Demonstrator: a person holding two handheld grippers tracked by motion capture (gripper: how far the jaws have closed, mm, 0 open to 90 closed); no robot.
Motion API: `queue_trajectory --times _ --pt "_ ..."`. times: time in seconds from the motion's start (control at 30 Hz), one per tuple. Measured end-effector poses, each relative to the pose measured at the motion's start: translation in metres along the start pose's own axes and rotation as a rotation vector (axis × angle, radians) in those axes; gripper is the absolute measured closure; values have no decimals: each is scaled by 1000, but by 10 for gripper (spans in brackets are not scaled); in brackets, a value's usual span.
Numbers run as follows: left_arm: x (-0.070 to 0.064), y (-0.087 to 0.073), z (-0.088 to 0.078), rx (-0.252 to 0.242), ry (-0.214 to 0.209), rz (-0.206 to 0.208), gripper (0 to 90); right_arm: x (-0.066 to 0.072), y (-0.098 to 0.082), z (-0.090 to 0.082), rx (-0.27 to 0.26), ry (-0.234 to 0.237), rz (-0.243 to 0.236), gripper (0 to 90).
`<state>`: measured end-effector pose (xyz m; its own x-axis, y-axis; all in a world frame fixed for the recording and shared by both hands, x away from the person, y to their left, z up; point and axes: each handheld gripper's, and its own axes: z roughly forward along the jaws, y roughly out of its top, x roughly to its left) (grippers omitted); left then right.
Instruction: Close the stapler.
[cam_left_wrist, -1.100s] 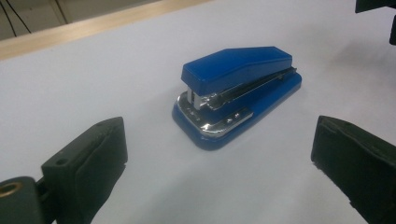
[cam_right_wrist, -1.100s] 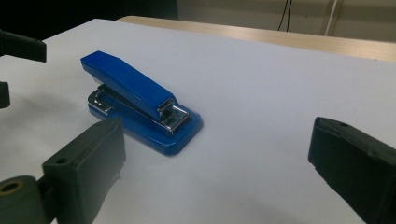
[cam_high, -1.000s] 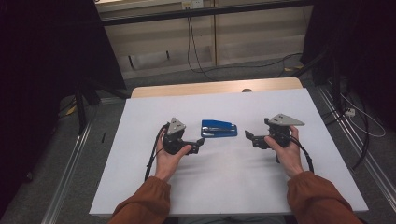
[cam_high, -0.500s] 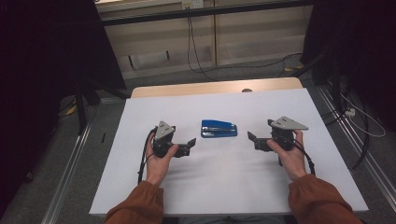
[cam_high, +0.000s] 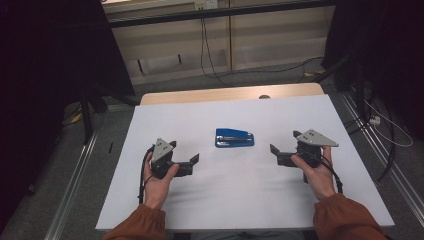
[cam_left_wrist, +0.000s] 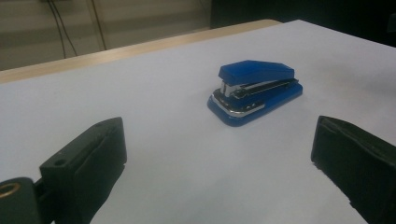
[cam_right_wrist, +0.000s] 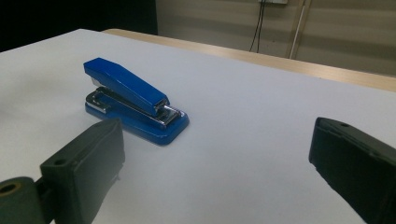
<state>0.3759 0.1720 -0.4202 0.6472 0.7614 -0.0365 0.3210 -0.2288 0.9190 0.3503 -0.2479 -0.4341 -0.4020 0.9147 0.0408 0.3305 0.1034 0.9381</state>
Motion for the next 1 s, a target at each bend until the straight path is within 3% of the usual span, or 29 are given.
queue_trajectory --times 0.1,0.2,0.3,0.43,0.53,0.63,1.0 --pt "0 -2 -6 -5 18 -11 36 0 -2 -4 -10 -5 4 29" --pt "0 -2 -12 -14 30 13 36 1 -1 -9 -18 -7 11 29" --pt "0 -4 -18 -17 25 4 36 1 0 -15 -29 -23 11 27" --pt "-1 -5 -27 -20 53 35 36 -1 -5 -21 -9 -49 -11 26" --pt "0 -4 -34 -40 37 1 35 -3 -9 -25 -4 -65 -15 25" --pt "2 -7 -40 -41 54 18 35 -4 -10 -32 -23 -78 -7 24" --pt "6 -21 -62 -39 89 -7 35 -8 -17 -57 -74 -139 19 12"
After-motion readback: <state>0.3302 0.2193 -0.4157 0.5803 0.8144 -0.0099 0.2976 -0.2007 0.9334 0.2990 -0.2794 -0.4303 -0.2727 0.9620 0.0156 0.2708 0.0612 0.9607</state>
